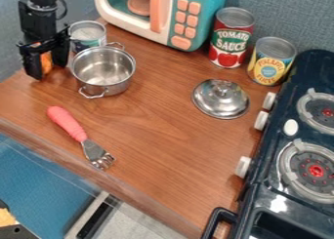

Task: Put the orange object inside the silver pot

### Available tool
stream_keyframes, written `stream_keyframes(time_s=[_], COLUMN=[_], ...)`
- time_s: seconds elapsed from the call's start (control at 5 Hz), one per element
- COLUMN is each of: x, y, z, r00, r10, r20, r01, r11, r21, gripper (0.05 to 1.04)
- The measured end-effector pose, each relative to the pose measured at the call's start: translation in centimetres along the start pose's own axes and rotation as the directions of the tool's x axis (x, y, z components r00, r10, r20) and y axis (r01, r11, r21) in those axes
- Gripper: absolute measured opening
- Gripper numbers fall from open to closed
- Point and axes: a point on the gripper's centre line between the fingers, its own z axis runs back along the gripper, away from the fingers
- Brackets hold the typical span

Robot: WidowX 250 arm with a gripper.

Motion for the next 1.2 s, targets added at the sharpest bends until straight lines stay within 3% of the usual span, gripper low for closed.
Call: stream_keyframes(time_s=[0.4, 0.6, 0.8, 1.0, 1.2], x=[-0.1, -0.5, -1.2, -2.1, -2.8], y=[0.1, 0.1, 0.2, -0.1, 0.3], z=[-0.2, -0.1, 0.4, 3.3, 6.8], r00=[1.0, 0.999, 0.997, 0.991, 0.983], r10=[0.001, -0.028, -0.055, -0.101, -0.119], r20=[0.025, 0.036, 0.045, 0.092, 0.141], r01=[-0.001, 0.028, 0.057, 0.109, 0.137], r11=[1.0, 1.0, 0.998, 0.99, 0.983], r21=[-0.005, -0.005, -0.03, -0.093, -0.123], gripper=[0.502, 0.328, 0.262, 0.255, 0.255])
